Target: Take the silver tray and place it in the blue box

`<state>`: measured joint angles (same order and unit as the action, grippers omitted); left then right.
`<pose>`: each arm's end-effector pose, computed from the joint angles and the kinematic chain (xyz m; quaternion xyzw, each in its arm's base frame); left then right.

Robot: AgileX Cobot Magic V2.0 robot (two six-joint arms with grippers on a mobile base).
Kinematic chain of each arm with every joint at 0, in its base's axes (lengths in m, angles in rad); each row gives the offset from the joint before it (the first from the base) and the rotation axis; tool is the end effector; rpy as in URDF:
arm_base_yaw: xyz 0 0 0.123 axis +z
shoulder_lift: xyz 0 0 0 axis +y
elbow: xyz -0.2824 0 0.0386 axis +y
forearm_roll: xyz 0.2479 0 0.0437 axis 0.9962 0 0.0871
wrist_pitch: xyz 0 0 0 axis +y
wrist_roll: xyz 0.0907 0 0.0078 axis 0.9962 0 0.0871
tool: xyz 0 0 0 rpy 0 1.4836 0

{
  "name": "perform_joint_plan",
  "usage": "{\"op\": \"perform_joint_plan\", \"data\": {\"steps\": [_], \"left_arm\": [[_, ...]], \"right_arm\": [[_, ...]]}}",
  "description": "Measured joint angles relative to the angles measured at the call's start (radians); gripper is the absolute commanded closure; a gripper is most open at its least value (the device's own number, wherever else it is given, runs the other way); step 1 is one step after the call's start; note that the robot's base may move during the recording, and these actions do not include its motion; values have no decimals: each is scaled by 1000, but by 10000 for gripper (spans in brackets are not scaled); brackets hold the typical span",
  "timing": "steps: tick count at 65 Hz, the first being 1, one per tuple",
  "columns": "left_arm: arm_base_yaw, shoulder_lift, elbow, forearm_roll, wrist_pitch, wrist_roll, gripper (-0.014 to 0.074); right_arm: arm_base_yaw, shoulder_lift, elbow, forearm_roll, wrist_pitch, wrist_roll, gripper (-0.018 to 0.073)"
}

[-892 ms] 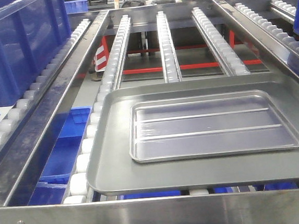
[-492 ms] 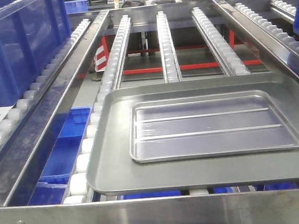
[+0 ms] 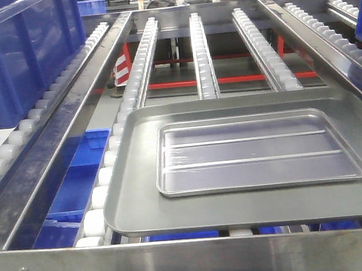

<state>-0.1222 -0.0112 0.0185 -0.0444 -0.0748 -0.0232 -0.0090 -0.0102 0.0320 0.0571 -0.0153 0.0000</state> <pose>0.0550 -0.0065 0.2142 0.0165 0.6502 -0.0709 0.7563 0.0568 -0.0006 0.2042 0.0227 0.6776 0.0174 0.7348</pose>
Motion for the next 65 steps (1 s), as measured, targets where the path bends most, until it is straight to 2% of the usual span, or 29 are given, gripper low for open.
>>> {"op": "perform_joint_plan", "data": {"steps": [9,16,21,24,29,35,40,48,57,65], "left_arm": [[0,20,-177,14,159,0,694],[0,120,-405,16,362,0,684],[0,225,-536,16,495,0,645],[0,291,-596,9,559,0,596],[0,403,-666,-22,607,13,463],[-6,532,-715,-113,631,72,287],[-34,624,-739,-190,646,125,239],[-145,768,-793,-279,686,206,240],[-360,942,-867,-328,697,236,253],[-539,1091,-906,-350,605,254,278]], "right_arm": [[0,2,-129,0,69,18,508],[0,77,-320,0,197,19,505],[0,178,-445,0,296,20,454],[0,242,-498,0,355,20,401],[7,345,-556,0,415,20,288],[21,462,-595,0,484,20,165],[36,550,-618,0,542,22,116],[66,672,-658,0,612,22,111],[106,776,-687,31,597,22,111],[124,852,-699,81,561,22,111]]}}
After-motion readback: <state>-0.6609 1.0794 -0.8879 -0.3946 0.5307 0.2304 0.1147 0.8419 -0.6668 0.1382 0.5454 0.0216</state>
